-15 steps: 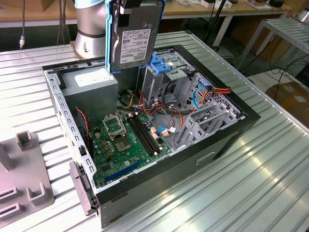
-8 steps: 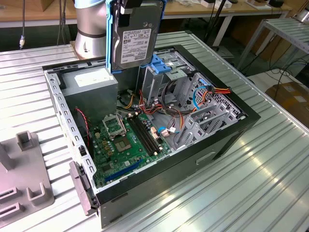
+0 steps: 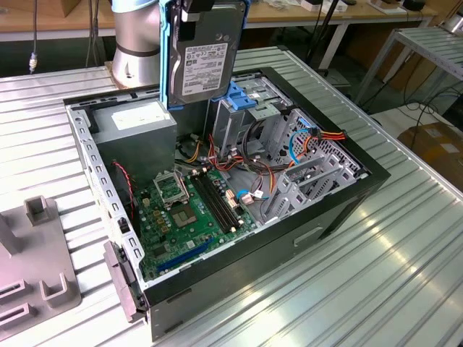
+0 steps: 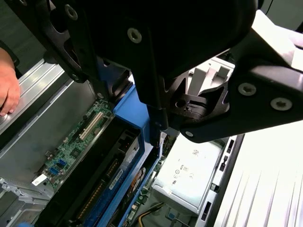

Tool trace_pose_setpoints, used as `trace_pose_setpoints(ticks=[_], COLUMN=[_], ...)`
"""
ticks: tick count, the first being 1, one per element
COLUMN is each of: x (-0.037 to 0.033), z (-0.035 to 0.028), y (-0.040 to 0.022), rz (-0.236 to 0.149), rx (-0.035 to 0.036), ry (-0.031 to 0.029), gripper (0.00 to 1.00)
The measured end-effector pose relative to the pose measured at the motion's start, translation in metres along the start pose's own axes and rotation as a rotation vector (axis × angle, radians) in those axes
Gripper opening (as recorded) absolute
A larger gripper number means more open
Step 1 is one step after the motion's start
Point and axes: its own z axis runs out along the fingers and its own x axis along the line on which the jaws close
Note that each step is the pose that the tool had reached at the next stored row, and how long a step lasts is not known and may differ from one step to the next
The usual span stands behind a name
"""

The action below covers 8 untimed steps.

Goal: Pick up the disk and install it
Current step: 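Insert the disk into the insertion slot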

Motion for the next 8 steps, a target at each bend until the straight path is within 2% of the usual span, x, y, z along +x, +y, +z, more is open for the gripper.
trace_pose_setpoints(ticks=[8], x=[0.0069], z=[-0.0001], y=[-0.0001], rz=[0.000], rx=[0.0000], ry=[0.0021], gripper=[0.37])
